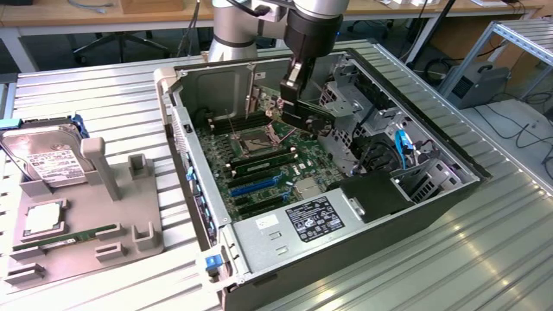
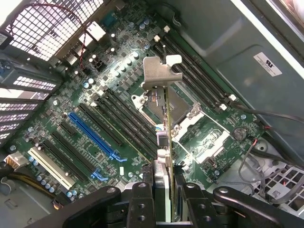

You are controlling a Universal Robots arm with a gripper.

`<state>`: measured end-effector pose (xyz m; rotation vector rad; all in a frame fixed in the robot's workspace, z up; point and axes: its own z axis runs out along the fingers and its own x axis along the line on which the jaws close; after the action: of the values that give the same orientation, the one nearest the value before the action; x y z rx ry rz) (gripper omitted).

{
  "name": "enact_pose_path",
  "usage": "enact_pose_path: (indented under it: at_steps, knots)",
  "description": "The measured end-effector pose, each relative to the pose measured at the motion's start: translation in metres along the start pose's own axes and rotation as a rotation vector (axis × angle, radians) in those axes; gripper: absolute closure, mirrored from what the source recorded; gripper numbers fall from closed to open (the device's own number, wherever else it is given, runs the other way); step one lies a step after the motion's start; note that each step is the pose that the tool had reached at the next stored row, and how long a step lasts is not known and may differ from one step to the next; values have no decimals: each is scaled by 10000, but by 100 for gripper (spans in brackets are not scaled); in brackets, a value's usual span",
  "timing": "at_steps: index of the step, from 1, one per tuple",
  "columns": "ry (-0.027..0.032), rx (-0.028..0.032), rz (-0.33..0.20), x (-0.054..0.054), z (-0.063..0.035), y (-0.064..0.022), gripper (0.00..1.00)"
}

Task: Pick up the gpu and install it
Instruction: 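Insert the gpu into the slot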

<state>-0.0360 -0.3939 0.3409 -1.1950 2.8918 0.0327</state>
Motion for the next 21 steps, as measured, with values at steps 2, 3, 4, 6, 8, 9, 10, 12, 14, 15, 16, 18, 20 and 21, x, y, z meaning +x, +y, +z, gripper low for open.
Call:
enact_pose_path:
  at_steps: [2,3,4,6,8,9,10,12,14,15,16,18,20,21]
  knots:
    - [2,-1,-64,0,0,0,73]
    - [1,-2,-96,0,1,0,73]
    - [2,-2,-114,0,1,0,73]
    - [3,-2,-154,0,1,0,73]
    - [4,-4,-198,0,1,0,73]
    - [4,-4,-216,0,2,0,73]
    - [4,-4,-232,0,2,0,73]
    - [4,-5,-263,0,2,0,73]
    - [5,-5,-294,0,2,0,73]
    - [6,-6,-311,0,2,0,73]
    - [5,-7,-340,0,3,0,73]
    - [6,-7,-375,0,3,0,73]
    - [6,-8,-415,0,3,0,73]
    - [7,-8,-440,0,3,0,73]
